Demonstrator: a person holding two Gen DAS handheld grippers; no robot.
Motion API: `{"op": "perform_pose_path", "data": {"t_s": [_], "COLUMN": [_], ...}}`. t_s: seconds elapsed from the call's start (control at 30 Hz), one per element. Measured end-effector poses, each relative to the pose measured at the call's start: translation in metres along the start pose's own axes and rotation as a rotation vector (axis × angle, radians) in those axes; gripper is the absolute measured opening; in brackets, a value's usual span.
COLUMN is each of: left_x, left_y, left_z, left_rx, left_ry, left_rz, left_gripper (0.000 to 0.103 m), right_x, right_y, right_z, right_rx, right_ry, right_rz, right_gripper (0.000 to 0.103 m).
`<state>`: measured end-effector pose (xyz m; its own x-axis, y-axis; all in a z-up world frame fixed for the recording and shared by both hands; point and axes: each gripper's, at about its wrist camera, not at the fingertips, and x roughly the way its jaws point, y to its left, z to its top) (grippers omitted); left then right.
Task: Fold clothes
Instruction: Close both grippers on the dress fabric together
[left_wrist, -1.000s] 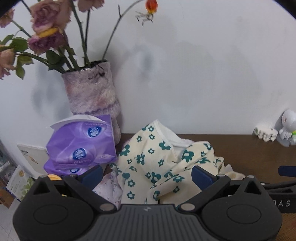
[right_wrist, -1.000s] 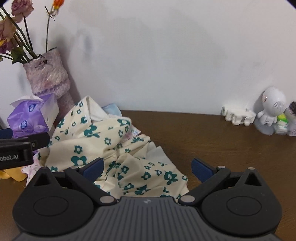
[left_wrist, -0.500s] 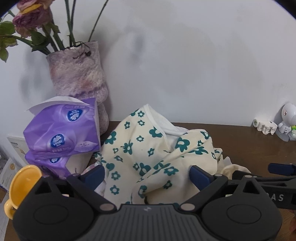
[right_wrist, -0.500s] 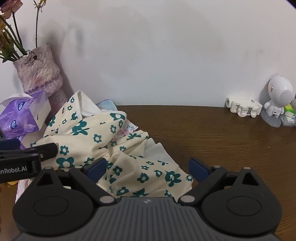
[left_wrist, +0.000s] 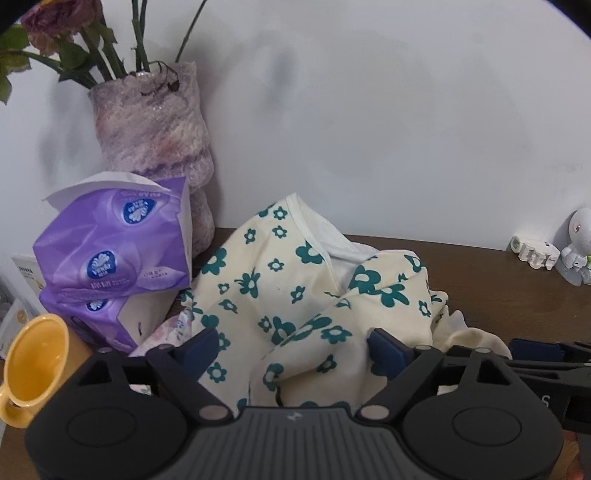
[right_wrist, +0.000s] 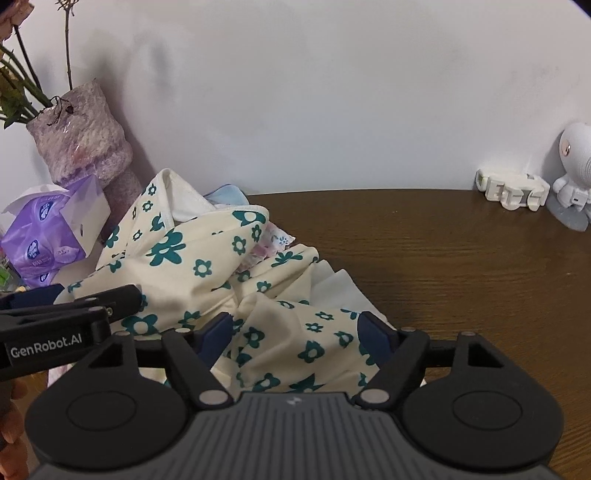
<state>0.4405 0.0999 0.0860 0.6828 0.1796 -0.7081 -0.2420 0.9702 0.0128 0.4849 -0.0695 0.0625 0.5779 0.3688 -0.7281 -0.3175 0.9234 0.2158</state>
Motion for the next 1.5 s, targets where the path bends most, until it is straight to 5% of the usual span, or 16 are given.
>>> {"op": "perform_pose_path", "data": {"t_s": [0.27, 0.67, 0.97, 1.5], "left_x": [0.002, 0.003, 0.003, -0.003], "left_y": [-0.002, -0.001, 0.000, 0.003], "left_z": [-0.001, -0.003, -0.002, -0.003], "left_rx": [0.024, 0.024, 0.017, 0.008], "left_ry": [0.012, -0.006, -0.007, -0.019], "left_rz": [-0.003, -0.020, -0.027, -0.061], "left_gripper": [0.077, 0.069, 0.065, 0.033], "right_x": [0.002, 0.004, 0.004, 0.001], "right_y": [0.004, 0.004, 0.011, 0.014], "right_z": [0.001, 0.001, 0.000, -0.001], "right_rx": [-0.021, -0.019, -0.031, -0.033], "right_ry": [0.008, 0.002, -0.008, -0.004], "right_rz": [-0.001, 0.004, -0.009, -0.002], "right_gripper": [0.065, 0.064, 0.050, 0.026]}}
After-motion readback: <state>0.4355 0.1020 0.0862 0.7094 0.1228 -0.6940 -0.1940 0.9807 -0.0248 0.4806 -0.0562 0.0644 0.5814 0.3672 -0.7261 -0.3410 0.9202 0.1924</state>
